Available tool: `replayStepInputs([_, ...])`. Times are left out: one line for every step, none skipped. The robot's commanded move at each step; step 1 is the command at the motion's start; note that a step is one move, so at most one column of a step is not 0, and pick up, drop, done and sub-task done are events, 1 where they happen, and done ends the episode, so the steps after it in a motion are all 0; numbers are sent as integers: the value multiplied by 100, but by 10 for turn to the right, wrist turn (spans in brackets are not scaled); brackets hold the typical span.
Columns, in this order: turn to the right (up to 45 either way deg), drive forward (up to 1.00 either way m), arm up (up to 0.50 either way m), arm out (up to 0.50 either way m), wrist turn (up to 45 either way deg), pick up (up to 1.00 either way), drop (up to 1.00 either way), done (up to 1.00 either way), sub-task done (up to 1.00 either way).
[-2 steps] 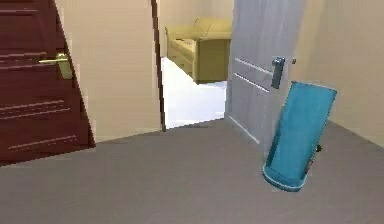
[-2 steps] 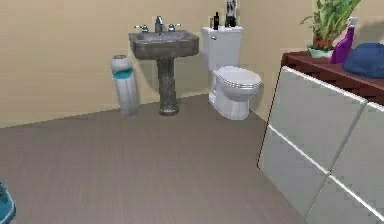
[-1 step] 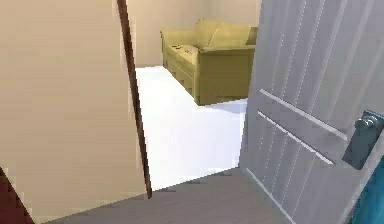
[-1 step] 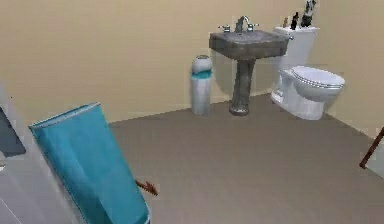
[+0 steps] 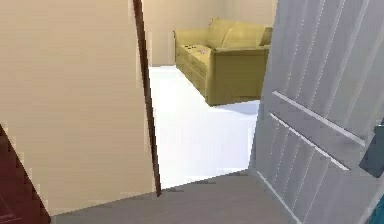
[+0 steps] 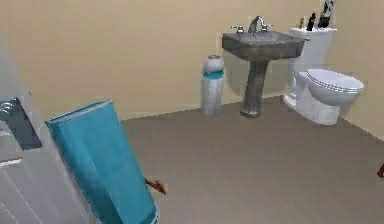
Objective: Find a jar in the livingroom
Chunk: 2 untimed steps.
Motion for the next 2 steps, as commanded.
replayStepInputs([0, 100, 0, 0, 0, 0, 0, 0, 0])
replayStepInputs([0, 55, 0, 0, 0, 0, 0, 0, 0])
